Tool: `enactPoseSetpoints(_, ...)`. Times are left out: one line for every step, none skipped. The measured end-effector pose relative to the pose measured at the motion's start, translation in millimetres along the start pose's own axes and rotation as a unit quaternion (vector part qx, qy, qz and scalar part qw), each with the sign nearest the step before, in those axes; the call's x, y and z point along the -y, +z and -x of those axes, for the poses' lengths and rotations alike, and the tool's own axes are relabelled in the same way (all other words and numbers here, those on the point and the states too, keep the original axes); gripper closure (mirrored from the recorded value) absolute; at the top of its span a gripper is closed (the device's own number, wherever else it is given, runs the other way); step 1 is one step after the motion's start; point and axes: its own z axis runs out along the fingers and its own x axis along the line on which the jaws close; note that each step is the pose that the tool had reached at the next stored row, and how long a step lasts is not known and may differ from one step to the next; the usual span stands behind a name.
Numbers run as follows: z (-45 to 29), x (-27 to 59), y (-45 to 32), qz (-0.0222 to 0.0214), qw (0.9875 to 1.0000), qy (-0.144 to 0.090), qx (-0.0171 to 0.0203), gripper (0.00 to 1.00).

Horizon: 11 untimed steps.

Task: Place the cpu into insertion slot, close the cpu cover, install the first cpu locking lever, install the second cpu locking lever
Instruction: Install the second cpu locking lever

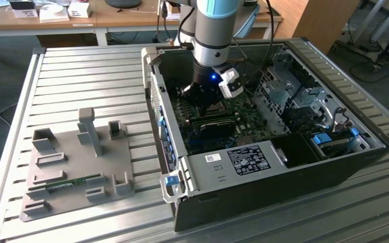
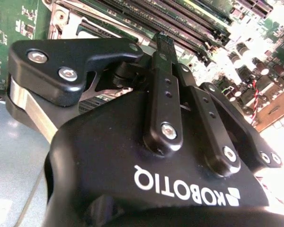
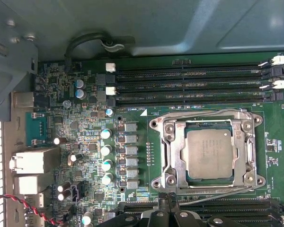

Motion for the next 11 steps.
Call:
enactPoseSetpoints(0.0,-0.1,0.5,0.0002,1.0000,0.000,0.0001,0.89)
enactPoseSetpoints(-0.1,-0.1,1.0,0.0002,1.0000,0.000,0.0001,0.89)
enactPoseSetpoints(-0.2,0.0,1.0,0.0001,1.0000,0.000,0.0001,0.89)
enactPoseSetpoints(-0.2,0.0,1.5,0.0000,1.0000,0.000,0.0000,0.89)
enactPoseSetpoints(-0.2,0.0,2.1,0.0000,1.0000,0.000,0.0000,0.89)
enactPoseSetpoints(-0.2,0.0,2.1,0.0000,1.0000,0.000,0.0000,0.89)
enactPoseSetpoints(-0.2,0.0,2.1,0.0000,1.0000,0.000,0.0000,0.89)
enactPoseSetpoints(-0.5,0.0,2.2,0.0001,1.0000,0.000,0.0001,0.89)
enactPoseSetpoints(-0.6,0.0,2.3,0.0001,1.0000,0.000,0.0001,0.89)
enactPoseSetpoints(-0.9,0.0,2.3,0.0001,1.0000,0.000,0.0001,0.89)
enactPoseSetpoints(-1.3,0.0,2.4,0.0002,1.0000,0.000,0.0001,0.89)
